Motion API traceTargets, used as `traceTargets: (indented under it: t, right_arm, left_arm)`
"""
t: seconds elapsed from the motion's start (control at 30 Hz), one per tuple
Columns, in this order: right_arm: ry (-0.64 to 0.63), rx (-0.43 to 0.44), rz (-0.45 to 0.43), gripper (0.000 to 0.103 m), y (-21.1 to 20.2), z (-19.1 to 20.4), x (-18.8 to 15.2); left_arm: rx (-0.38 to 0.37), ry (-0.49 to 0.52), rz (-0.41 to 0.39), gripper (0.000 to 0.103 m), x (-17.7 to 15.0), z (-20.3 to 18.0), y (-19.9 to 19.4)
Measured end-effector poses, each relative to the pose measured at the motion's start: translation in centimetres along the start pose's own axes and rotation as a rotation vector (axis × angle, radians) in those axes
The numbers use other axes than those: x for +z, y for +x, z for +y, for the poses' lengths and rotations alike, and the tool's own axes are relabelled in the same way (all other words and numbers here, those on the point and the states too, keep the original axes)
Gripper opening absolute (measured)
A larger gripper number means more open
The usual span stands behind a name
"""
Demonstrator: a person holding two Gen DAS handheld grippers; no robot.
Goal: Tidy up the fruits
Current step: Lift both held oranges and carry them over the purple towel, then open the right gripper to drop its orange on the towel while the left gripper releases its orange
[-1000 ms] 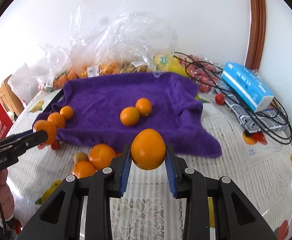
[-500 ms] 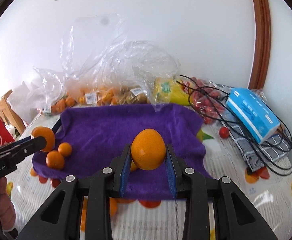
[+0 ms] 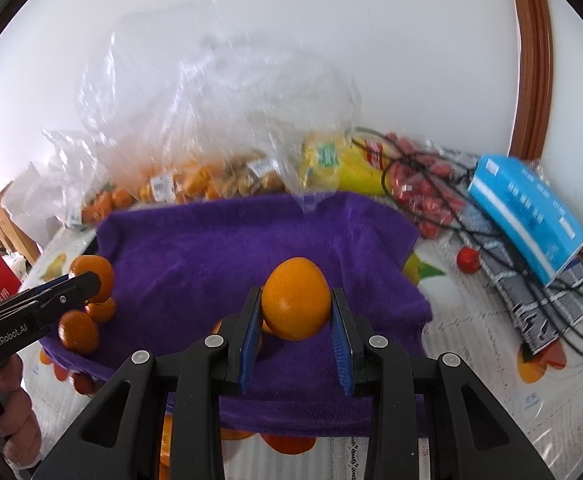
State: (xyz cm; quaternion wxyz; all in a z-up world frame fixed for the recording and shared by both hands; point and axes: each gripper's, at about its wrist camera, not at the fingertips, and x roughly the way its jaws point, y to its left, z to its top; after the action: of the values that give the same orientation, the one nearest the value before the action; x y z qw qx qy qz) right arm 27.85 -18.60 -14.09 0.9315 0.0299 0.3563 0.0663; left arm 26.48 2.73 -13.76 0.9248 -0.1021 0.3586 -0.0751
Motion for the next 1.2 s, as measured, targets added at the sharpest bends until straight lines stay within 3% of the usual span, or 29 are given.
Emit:
traceTargets:
  t: [0.53, 1.2]
  right_arm:
    - [-0.093, -0.038, 0.006, 0.033, 0.4, 1.5, -1.2]
    - [-0.087, -0.032, 0.031, 0.033, 1.0, 1.5, -1.3]
  left_arm:
    - [-0.013, 0.048, -0.001, 0.040, -1.2, -1.3, 0.1]
    - [-0.017, 0.042, 0.003, 0.040, -1.3, -1.2, 0.5]
